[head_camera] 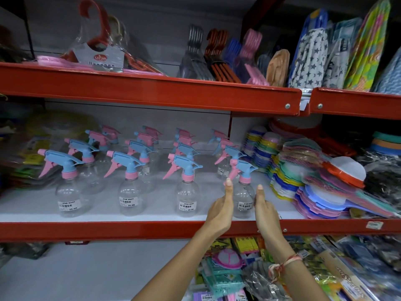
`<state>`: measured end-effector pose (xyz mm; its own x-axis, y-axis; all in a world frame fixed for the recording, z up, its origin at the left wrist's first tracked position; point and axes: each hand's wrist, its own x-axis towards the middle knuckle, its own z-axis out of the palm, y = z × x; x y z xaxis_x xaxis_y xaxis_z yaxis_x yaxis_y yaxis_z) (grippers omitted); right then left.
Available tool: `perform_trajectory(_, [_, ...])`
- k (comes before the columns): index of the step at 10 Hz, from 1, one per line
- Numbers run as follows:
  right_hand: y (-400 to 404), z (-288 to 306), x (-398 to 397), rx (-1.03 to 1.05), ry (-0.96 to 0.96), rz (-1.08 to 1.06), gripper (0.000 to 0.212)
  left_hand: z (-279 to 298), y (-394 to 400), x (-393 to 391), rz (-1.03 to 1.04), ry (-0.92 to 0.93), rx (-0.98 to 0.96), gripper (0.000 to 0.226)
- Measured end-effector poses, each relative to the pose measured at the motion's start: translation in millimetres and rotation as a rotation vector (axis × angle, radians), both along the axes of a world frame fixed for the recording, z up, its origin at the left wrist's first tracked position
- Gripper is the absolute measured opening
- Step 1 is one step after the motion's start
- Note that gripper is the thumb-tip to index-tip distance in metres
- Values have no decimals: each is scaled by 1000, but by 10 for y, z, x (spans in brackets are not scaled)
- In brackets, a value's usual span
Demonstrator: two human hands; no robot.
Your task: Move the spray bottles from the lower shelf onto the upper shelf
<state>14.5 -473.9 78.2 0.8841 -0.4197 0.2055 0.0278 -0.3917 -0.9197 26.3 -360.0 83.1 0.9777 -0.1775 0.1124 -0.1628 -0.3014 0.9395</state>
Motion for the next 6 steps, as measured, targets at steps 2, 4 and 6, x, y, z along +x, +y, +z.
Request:
perform_trajectory(2, [12, -24, -10, -21, -23, -28, 51, 39, 24, -17, -11, -13, 40, 73])
perform_trajectory(4, [33, -4, -43, -40, -44, -49, 55, 62, 64, -25, -49, 13, 54, 101])
perform_trajectory(6, [87, 39, -111, -83, -187, -114, 42, 36, 273, -136, -30, -178, 73, 76])
